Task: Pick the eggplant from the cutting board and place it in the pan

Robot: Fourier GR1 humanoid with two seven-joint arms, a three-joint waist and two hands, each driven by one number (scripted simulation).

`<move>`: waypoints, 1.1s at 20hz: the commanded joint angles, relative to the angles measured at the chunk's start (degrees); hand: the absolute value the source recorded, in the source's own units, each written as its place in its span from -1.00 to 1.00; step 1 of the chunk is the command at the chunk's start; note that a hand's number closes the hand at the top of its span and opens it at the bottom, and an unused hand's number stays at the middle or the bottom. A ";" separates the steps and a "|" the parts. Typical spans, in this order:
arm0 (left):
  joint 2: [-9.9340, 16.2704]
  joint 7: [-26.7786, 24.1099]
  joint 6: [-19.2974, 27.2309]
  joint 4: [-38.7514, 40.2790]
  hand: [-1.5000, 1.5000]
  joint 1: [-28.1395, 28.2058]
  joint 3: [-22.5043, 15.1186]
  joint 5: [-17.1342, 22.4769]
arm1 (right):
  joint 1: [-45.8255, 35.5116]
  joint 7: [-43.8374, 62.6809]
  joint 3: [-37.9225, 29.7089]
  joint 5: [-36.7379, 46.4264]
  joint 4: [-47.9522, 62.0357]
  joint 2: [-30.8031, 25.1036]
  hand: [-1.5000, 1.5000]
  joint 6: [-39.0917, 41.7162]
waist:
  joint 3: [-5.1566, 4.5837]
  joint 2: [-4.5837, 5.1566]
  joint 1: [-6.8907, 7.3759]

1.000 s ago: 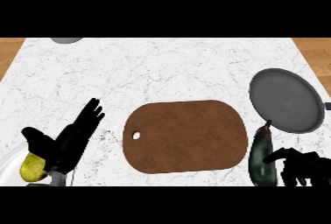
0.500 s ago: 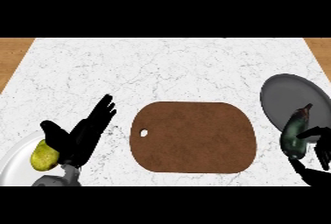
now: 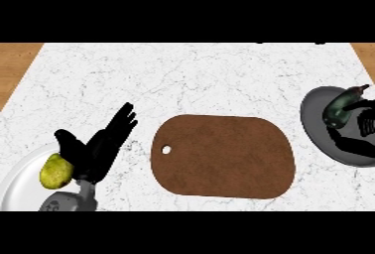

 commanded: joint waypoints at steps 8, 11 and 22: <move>-3.23 -2.14 0.51 3.20 0.00 -1.94 -1.15 -3.44 | -23.78 -18.65 -8.15 0.94 40.72 1.38 1.00 -0.24 | 0.11 0.60 1.01; -1.39 -0.91 -1.43 2.44 0.00 -2.61 -0.01 -1.87 | -24.91 -9.31 -5.10 5.51 45.44 -0.11 1.00 -2.71 | 0.08 1.14 2.31; -1.38 0.07 -2.25 -0.03 0.00 -0.88 -0.01 -0.97 | -30.49 -15.41 -7.59 3.30 54.02 1.85 -1.00 10.88 | 0.39 1.11 2.99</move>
